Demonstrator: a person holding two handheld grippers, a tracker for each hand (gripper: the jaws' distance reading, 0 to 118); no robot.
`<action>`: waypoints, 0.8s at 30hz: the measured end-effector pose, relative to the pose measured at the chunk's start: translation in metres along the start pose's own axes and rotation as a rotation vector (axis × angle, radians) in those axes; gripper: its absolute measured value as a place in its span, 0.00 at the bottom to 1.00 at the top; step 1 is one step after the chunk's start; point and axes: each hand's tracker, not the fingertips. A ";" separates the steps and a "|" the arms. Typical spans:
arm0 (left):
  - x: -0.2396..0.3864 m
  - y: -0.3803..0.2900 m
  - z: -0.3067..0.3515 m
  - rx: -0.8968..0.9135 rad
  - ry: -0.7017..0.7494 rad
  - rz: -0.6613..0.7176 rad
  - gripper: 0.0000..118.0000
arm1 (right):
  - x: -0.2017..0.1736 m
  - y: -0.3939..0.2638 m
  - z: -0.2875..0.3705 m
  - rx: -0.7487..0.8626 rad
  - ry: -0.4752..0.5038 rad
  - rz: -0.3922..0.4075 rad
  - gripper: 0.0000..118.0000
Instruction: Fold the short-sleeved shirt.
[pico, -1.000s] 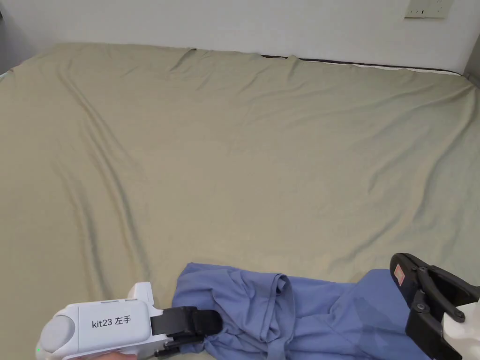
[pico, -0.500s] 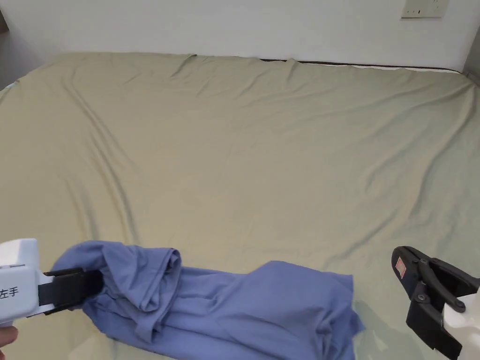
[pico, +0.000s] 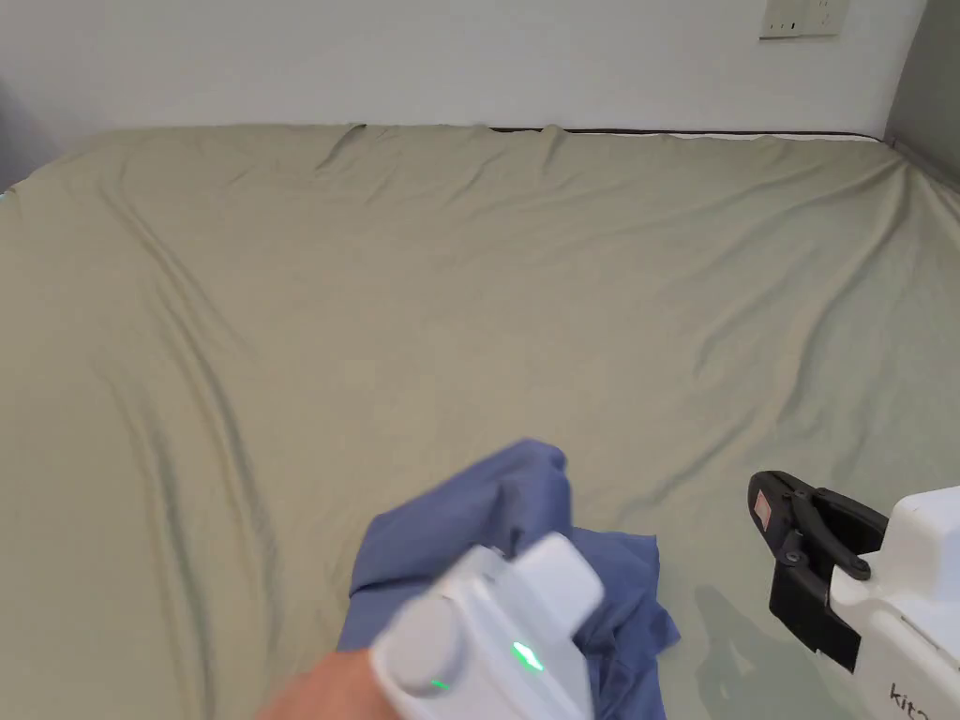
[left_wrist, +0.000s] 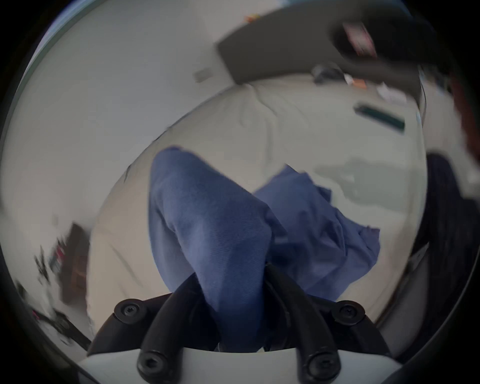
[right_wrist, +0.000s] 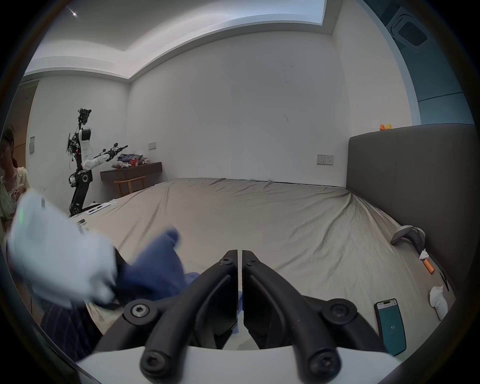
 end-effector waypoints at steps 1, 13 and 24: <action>0.019 0.003 -0.011 -0.024 0.041 -0.081 0.10 | 0.002 0.000 0.000 -0.001 -0.003 -0.002 0.02; -0.080 -0.034 0.055 0.323 -0.277 0.422 0.70 | 0.018 -0.006 0.006 -0.031 -0.030 -0.042 0.02; -0.104 -0.089 -0.017 0.464 -0.661 1.255 0.00 | 0.017 -0.009 0.000 -0.060 -0.020 -0.063 0.02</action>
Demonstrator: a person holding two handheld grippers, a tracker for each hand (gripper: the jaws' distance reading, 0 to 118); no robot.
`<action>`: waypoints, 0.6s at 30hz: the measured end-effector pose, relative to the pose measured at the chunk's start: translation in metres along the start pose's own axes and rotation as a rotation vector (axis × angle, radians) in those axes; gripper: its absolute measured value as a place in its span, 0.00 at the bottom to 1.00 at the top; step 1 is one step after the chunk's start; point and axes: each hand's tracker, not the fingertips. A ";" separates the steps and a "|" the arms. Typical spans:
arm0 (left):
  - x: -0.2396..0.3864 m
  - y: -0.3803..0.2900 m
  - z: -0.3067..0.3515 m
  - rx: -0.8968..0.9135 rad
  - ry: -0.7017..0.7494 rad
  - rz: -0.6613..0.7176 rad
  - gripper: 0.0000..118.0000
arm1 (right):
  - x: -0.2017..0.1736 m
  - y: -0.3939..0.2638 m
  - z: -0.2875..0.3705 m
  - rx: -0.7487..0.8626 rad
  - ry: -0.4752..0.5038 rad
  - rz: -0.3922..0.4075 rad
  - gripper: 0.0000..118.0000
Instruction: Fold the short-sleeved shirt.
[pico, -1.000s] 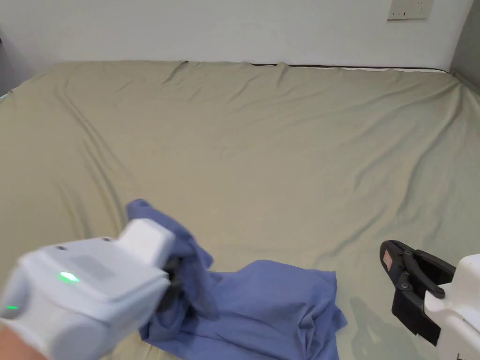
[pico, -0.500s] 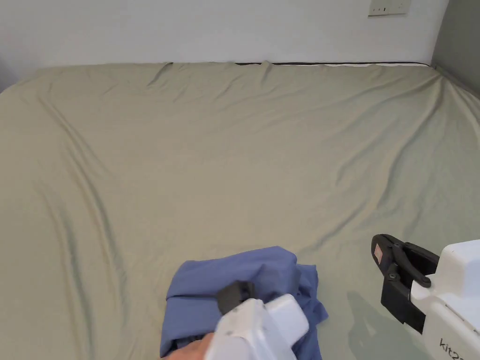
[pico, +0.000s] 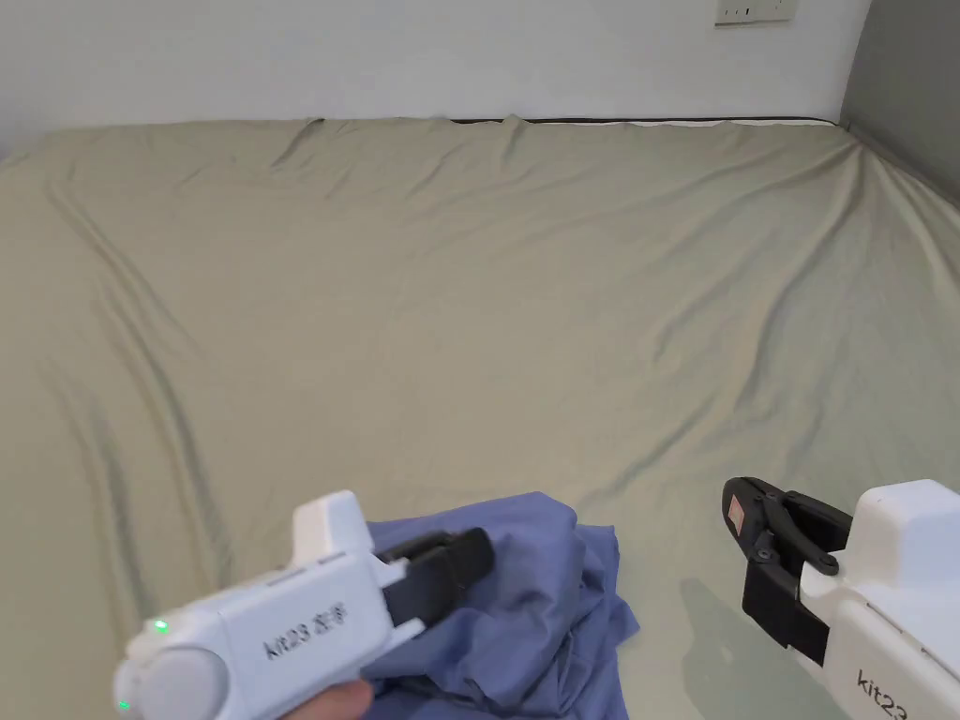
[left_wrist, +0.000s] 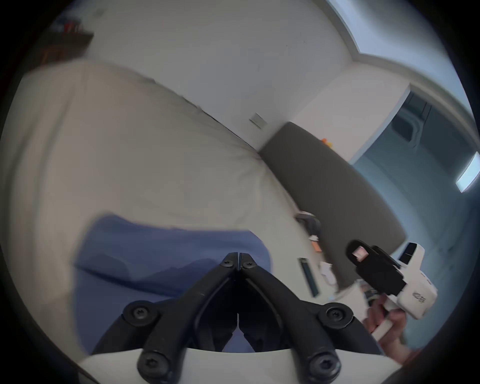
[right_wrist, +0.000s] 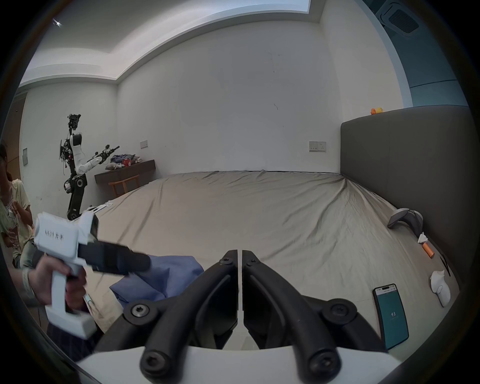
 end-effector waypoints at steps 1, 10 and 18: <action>0.005 -0.015 -0.015 -0.001 -0.027 0.012 0.00 | 0.000 -0.001 -0.001 -0.006 0.001 -0.002 0.02; 0.007 -0.052 -0.093 -0.025 0.100 0.075 0.00 | 0.009 -0.009 -0.008 -0.069 0.008 -0.040 0.02; 0.024 -0.004 -0.023 -0.064 0.097 -0.134 0.00 | -0.011 -0.037 -0.049 -0.293 0.262 -0.212 0.02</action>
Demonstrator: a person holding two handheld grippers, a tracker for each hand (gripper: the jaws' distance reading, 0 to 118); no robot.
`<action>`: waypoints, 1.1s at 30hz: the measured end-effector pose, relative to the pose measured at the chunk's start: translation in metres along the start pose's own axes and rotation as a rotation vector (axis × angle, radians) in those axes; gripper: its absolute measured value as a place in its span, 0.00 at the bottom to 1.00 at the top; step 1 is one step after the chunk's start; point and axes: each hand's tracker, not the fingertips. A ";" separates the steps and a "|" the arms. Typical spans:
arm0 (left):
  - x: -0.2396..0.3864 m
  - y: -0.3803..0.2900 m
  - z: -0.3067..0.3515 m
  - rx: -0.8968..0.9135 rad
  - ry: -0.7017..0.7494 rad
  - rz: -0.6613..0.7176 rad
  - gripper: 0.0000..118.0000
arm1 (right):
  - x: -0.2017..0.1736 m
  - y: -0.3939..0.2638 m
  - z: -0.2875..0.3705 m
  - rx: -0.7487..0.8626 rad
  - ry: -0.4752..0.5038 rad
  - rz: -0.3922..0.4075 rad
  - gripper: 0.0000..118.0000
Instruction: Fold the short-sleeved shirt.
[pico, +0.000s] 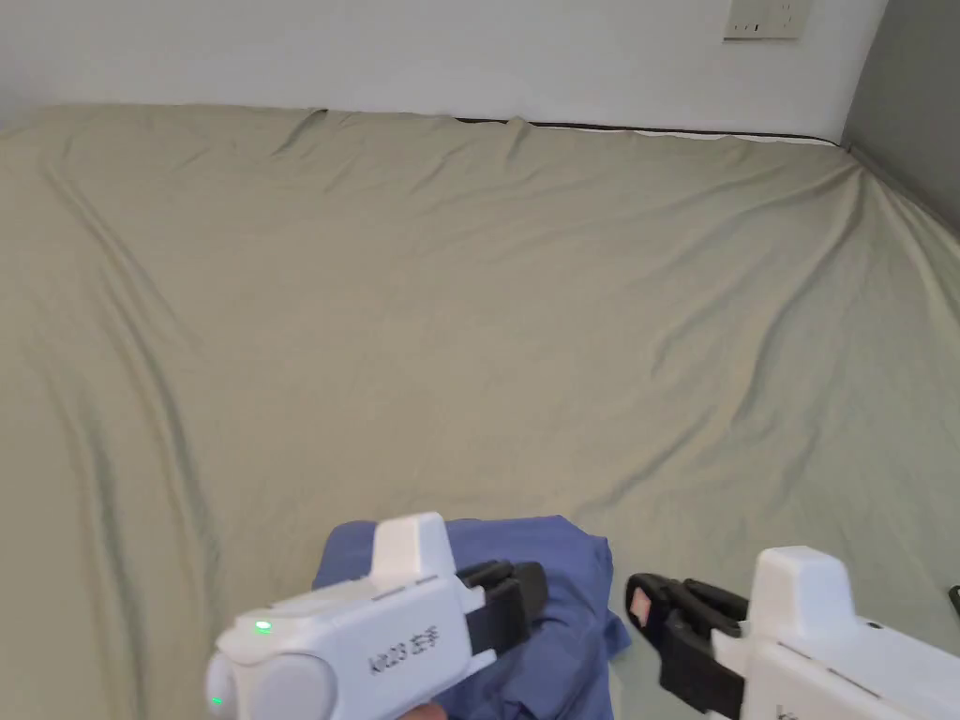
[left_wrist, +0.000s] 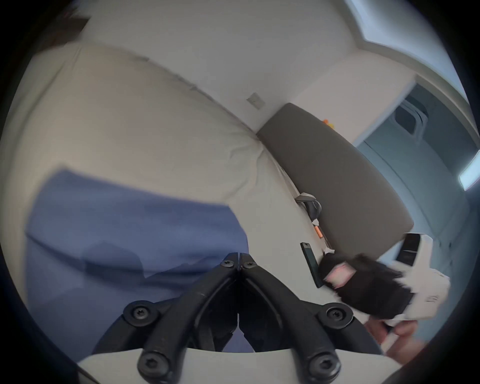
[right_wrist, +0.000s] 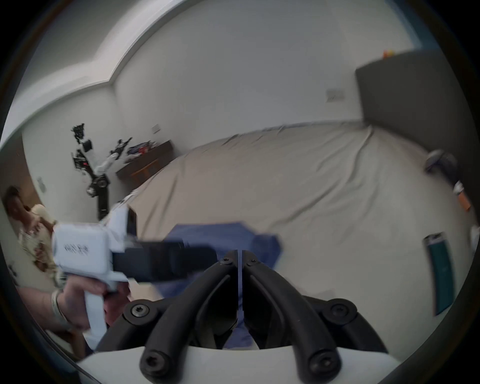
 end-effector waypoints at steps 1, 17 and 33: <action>-0.003 0.010 0.013 0.002 0.018 -0.031 0.00 | -0.001 -0.001 -0.014 -0.023 0.020 0.002 0.02; -0.190 0.004 0.037 -0.159 -0.234 0.452 0.83 | 0.040 -0.040 -0.080 -0.166 0.099 -0.177 0.02; -0.183 0.053 0.091 -0.245 0.096 0.255 0.13 | 0.023 -0.028 -0.063 -0.162 0.113 -0.106 0.02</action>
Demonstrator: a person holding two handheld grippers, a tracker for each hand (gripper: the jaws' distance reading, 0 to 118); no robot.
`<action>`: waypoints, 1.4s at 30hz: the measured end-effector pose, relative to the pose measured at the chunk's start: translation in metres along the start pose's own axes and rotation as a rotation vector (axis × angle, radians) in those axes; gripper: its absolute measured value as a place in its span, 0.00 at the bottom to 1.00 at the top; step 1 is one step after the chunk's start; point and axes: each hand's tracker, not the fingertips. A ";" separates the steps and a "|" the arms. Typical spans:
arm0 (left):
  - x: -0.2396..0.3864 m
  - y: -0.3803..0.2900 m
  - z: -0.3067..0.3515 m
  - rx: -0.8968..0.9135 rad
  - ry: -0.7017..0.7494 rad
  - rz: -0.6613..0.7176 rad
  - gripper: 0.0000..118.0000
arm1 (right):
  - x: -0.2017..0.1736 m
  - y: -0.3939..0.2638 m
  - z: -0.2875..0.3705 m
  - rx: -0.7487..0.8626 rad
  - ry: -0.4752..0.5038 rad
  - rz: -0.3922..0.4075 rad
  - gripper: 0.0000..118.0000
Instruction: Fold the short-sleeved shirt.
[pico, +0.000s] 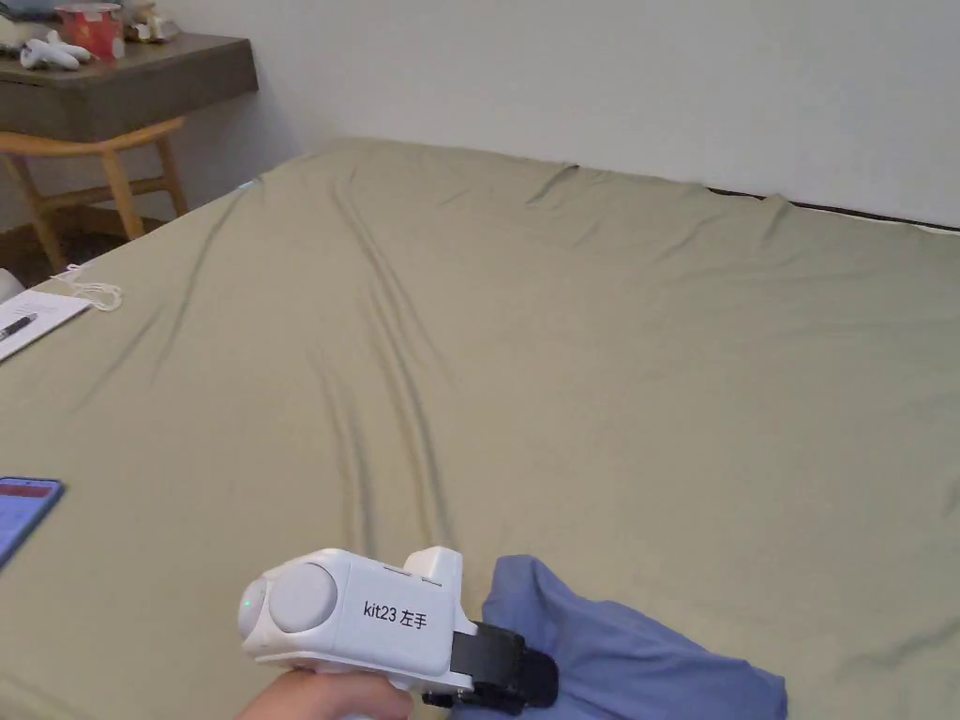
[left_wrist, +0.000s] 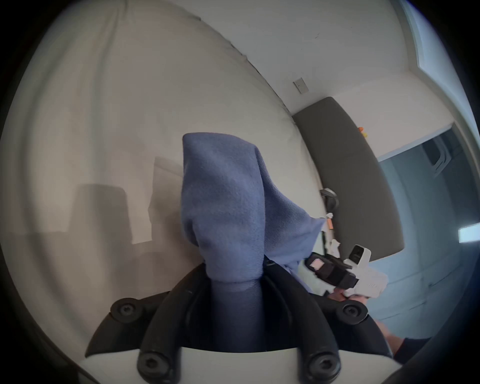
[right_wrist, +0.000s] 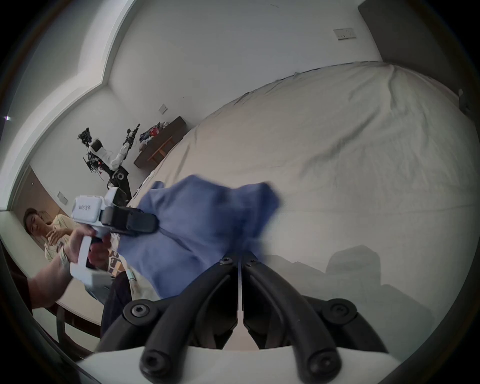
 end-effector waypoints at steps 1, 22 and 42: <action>-0.015 0.006 0.019 0.022 0.041 0.007 0.13 | -0.001 0.000 0.001 -0.003 0.001 0.004 0.02; -0.195 0.069 0.184 0.014 0.517 0.095 0.58 | -0.023 0.003 0.013 0.012 -0.011 0.046 0.02; 0.164 0.009 0.105 0.819 0.655 -0.652 0.00 | -0.062 0.116 0.086 0.391 -0.407 0.268 0.02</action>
